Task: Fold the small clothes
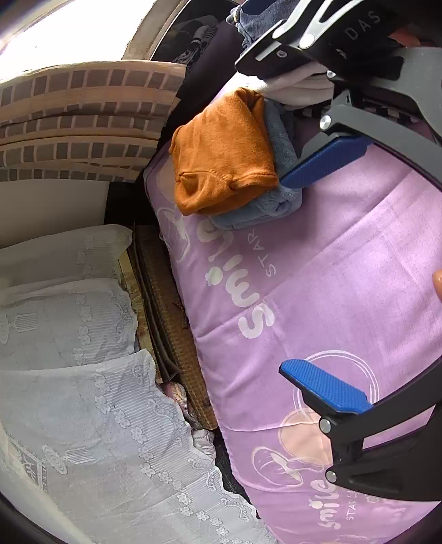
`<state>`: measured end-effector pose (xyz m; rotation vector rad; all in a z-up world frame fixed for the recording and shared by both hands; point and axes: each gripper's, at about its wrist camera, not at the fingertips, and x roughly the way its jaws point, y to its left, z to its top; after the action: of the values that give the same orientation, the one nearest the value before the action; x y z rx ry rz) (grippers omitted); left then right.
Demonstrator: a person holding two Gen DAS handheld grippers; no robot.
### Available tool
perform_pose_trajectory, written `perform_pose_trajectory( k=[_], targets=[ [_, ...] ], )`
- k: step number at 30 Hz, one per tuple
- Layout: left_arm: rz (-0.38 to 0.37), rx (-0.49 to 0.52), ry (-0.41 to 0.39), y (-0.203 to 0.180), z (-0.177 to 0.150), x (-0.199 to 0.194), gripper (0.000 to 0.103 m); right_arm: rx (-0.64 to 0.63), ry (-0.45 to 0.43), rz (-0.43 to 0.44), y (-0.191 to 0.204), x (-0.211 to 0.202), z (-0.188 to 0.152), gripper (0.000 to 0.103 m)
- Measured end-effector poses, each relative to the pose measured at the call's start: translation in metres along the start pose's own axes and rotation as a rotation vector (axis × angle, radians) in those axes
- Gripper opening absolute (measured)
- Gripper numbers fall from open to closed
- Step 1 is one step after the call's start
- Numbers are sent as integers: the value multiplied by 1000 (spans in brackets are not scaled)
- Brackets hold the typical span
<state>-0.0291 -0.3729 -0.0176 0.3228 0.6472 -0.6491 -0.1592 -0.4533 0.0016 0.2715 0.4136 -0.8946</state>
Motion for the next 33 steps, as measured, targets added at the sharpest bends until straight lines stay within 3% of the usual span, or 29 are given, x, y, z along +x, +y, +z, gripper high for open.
perform_pose_trajectory(
  k=[33],
  targets=[
    [-2,-2,11,2,-3,0,98,6,-6,7,0,-7,-3,100]
  ],
)
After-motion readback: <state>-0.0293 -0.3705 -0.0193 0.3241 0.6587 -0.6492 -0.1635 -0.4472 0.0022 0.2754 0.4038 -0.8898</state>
